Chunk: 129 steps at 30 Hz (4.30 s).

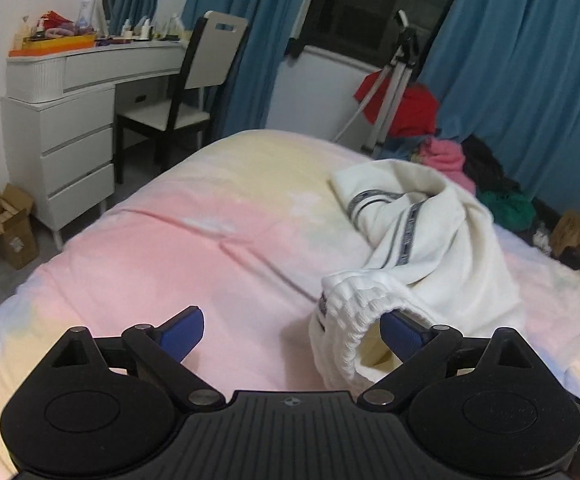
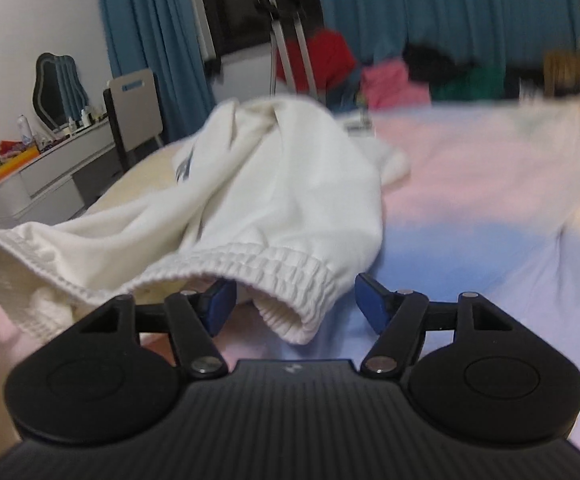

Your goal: Fold clothes

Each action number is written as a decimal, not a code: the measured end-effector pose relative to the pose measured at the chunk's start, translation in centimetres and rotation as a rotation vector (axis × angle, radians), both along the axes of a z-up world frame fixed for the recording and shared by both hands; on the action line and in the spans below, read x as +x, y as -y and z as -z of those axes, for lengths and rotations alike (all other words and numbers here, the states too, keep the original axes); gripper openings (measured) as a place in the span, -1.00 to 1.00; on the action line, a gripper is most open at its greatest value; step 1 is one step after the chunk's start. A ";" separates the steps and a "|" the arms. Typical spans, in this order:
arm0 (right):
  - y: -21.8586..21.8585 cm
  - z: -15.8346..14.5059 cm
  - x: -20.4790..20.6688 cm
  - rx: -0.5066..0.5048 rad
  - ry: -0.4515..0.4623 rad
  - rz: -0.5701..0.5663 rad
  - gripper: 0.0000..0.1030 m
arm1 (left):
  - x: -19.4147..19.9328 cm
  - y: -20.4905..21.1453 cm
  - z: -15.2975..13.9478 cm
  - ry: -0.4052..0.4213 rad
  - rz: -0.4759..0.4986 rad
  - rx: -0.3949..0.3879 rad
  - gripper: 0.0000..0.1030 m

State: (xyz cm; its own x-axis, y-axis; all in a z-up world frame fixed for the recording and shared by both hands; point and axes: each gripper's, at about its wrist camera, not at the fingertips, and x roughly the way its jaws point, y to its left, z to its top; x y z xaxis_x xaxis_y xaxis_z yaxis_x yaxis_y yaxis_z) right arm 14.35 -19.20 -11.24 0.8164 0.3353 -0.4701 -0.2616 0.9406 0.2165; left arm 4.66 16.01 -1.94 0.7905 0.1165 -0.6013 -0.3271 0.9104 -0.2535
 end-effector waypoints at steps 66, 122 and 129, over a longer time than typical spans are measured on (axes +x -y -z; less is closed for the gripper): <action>1.3 -0.7 -0.6 0.038 -0.033 -0.076 0.29 | 2.0 -5.5 4.0 0.250 -0.065 -0.577 -0.63; -28.8 0.8 4.1 0.352 -0.220 -0.331 -0.48 | 23.5 -28.8 -1.0 0.076 -0.268 0.082 -0.63; -28.8 -0.1 3.4 0.307 -0.181 -0.427 0.65 | 22.9 -28.2 0.0 -0.020 -0.222 0.106 0.61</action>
